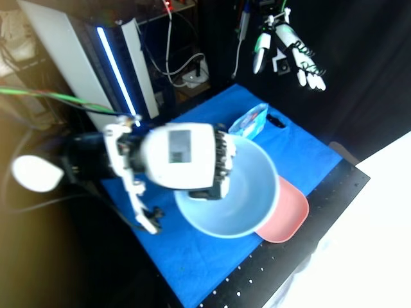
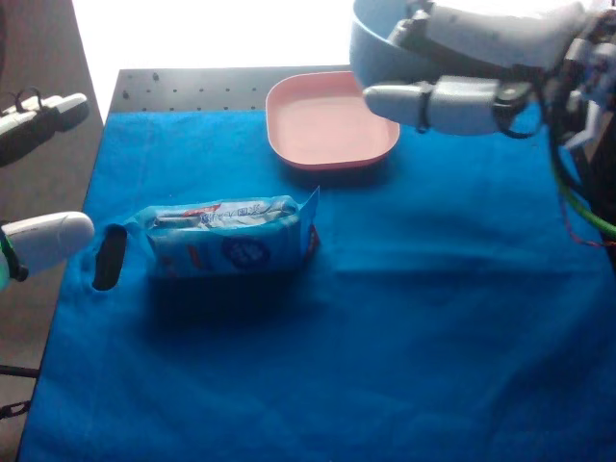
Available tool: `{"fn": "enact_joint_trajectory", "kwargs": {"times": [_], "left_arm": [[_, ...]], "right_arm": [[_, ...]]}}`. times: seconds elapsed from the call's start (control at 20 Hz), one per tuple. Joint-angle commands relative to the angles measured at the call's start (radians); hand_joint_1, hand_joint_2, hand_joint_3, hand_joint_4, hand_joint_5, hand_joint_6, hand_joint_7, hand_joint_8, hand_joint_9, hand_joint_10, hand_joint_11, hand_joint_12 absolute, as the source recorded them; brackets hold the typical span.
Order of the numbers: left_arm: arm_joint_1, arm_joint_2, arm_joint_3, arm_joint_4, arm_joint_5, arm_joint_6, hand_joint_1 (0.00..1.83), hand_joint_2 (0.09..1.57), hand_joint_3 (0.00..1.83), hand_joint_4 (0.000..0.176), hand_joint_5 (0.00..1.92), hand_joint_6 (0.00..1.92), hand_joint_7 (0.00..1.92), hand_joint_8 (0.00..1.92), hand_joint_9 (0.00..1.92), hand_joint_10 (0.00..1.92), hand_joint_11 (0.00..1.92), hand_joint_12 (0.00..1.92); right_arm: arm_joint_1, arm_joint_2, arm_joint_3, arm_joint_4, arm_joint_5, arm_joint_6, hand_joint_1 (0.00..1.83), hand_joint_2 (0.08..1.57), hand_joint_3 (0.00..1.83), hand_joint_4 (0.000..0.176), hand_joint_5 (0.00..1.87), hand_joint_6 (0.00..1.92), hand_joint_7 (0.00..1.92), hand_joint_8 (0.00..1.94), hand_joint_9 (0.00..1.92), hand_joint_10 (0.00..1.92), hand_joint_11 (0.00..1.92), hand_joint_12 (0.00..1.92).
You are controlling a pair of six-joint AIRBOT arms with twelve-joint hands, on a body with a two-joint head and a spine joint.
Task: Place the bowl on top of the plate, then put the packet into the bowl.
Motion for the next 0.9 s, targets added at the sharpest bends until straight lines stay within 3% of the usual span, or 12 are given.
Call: {"fn": "enact_joint_trajectory", "kwargs": {"times": [0.0,0.1,0.15,0.25,0.3,0.35,0.4,0.45,0.5,0.65,0.8,0.85], "left_arm": [[-0.010,-0.004,0.007,-0.009,-0.118,-0.006,0.38,1.13,0.00,0.066,0.16,0.00,0.13,0.01,0.04,0.01,0.01,0.00],[-0.014,-0.005,0.010,-0.004,-0.115,-0.007,0.37,1.13,0.00,0.075,0.17,0.00,0.13,0.00,0.04,0.01,0.01,0.00],[-0.020,-0.006,0.012,-0.001,-0.112,-0.007,0.39,1.13,0.00,0.078,0.17,0.00,0.13,0.00,0.04,0.00,0.00,0.00],[-0.045,-0.017,0.021,0.011,-0.096,-0.008,0.41,1.12,0.00,0.076,0.19,0.01,0.15,0.01,0.05,0.01,0.00,0.00],[-0.046,-0.018,0.022,0.012,-0.096,-0.008,0.41,1.12,0.00,0.076,0.19,0.01,0.15,0.01,0.05,0.01,0.00,0.00],[-0.059,-0.025,0.029,0.021,-0.086,-0.010,0.38,1.12,0.00,0.074,0.18,0.00,0.16,0.01,0.05,0.01,0.00,0.00],[-0.067,-0.028,0.033,0.027,-0.079,-0.011,0.38,1.12,0.00,0.074,0.18,0.00,0.16,0.01,0.05,0.00,0.00,0.00],[-0.070,-0.029,0.034,0.029,-0.077,-0.011,0.38,1.12,0.00,0.074,0.18,0.00,0.16,0.01,0.05,0.00,0.00,0.00],[-0.075,-0.030,0.036,0.033,-0.075,-0.012,0.39,1.12,0.00,0.071,0.18,0.00,0.16,0.01,0.05,0.01,0.00,0.00],[-0.083,-0.032,0.039,0.041,-0.069,-0.013,0.40,1.12,0.00,0.083,0.17,0.00,0.14,0.00,0.04,0.00,0.01,0.00],[-0.084,-0.032,0.040,0.042,-0.066,-0.014,0.40,1.13,0.00,0.082,0.18,0.00,0.13,0.00,0.03,0.00,0.00,0.00],[-0.084,-0.033,0.040,0.043,-0.066,-0.015,0.40,1.12,0.00,0.092,0.18,0.00,0.14,0.00,0.03,0.00,0.00,0.00]], "right_arm": [[0.025,-0.017,0.008,0.023,0.078,0.001,0.84,1.50,0.01,0.000,0.87,1.92,1.45,1.94,1.64,1.92,1.65,1.92],[0.040,-0.063,0.039,0.008,0.046,0.001,0.77,1.53,0.01,0.000,0.84,1.92,1.44,1.94,1.63,1.92,1.65,1.92],[0.045,-0.090,0.060,0.007,0.030,0.001,1.10,1.23,0.00,0.000,0.82,1.29,1.44,1.94,1.62,1.92,1.62,1.92],[0.046,-0.135,0.089,0.008,0.006,0.001,0.89,1.47,0.02,0.000,0.94,1.57,1.40,1.94,1.58,1.92,1.59,1.92],[0.046,-0.136,0.089,0.008,0.005,0.001,0.89,1.47,0.02,0.000,0.94,1.57,1.40,1.94,1.58,1.92,1.59,1.92],[0.046,-0.161,0.109,0.008,-0.013,0.001,0.53,1.55,0.01,0.000,1.00,1.91,1.34,1.94,1.47,1.92,1.47,1.92],[0.046,-0.178,0.125,0.008,-0.025,0.001,0.39,1.56,0.01,0.000,1.04,1.92,1.31,1.94,1.42,1.92,1.40,1.92],[0.046,-0.186,0.131,0.008,-0.030,0.001,0.39,1.56,0.01,0.000,1.04,1.92,1.31,1.94,1.42,1.92,1.40,1.92],[0.046,-0.198,0.146,0.008,-0.042,0.001,0.38,1.57,0.01,0.000,0.94,1.61,1.29,1.77,1.37,1.83,1.30,1.92],[0.045,-0.222,0.188,0.008,-0.103,0.001,0.74,1.50,0.00,0.000,0.92,1.92,1.26,1.94,1.40,1.92,1.40,1.92],[0.045,-0.255,0.229,0.008,-0.142,0.001,0.70,1.48,0.00,0.000,0.97,1.70,1.14,1.91,1.24,1.92,1.08,1.81],[0.045,-0.259,0.234,0.008,-0.149,0.001,0.65,1.48,0.00,0.000,0.99,1.83,1.18,1.93,1.28,1.92,1.08,1.88]]}}
